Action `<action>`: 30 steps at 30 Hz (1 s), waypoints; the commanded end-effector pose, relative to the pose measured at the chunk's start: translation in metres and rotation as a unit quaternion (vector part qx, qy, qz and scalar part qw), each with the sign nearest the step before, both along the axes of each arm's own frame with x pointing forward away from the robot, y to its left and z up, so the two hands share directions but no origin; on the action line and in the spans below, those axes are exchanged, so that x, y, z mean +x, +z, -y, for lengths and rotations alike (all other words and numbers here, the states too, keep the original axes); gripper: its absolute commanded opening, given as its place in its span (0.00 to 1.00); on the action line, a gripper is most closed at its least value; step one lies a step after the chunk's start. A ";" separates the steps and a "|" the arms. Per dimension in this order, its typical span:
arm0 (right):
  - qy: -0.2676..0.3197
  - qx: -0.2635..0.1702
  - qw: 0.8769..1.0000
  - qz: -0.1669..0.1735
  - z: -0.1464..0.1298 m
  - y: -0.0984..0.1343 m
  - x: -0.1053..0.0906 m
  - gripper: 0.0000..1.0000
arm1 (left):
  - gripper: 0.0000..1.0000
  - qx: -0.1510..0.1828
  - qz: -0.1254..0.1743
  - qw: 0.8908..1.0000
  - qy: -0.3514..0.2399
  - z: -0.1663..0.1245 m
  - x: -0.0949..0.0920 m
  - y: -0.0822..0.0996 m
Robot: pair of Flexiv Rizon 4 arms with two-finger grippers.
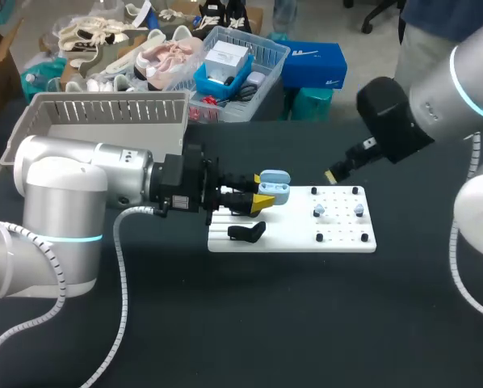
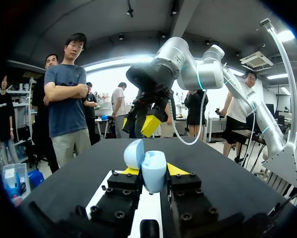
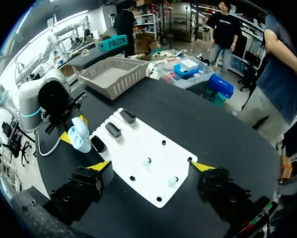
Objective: Pick up each earbud case from the left stands, insert the matching earbuds, close the lid, and place the case in the box.
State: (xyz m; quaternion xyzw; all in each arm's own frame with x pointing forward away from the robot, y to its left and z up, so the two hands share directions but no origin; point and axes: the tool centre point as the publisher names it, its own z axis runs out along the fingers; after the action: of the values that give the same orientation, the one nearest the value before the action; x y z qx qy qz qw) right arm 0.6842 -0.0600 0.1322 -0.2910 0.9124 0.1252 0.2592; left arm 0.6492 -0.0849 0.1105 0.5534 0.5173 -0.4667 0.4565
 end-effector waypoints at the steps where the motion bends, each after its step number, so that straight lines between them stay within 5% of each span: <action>1: -0.064 -0.071 0.995 0.033 0.019 -0.016 -0.006 1.00 | 0.00 0.000 0.000 1.000 0.001 0.000 0.000 0.000; 19: -0.073 -0.230 0.969 0.059 0.036 -0.078 0.000 1.00 | 0.00 0.000 0.000 1.000 0.001 0.000 0.000 0.000; 27: -0.082 -0.263 0.959 0.069 0.033 -0.088 -0.003 1.00 | 0.00 0.000 0.000 1.000 0.001 0.000 0.000 0.000; 30: -0.092 -0.272 0.955 0.068 0.034 -0.091 -0.003 0.93 | 0.00 0.000 0.000 1.000 0.001 0.000 0.000 0.000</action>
State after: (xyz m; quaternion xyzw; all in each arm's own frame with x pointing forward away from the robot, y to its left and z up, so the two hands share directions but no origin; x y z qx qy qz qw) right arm 0.6830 -0.0958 0.0444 -0.3064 0.9307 -0.0384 0.1962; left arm 0.6492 -0.0849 0.1104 0.5534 0.5174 -0.4667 0.4565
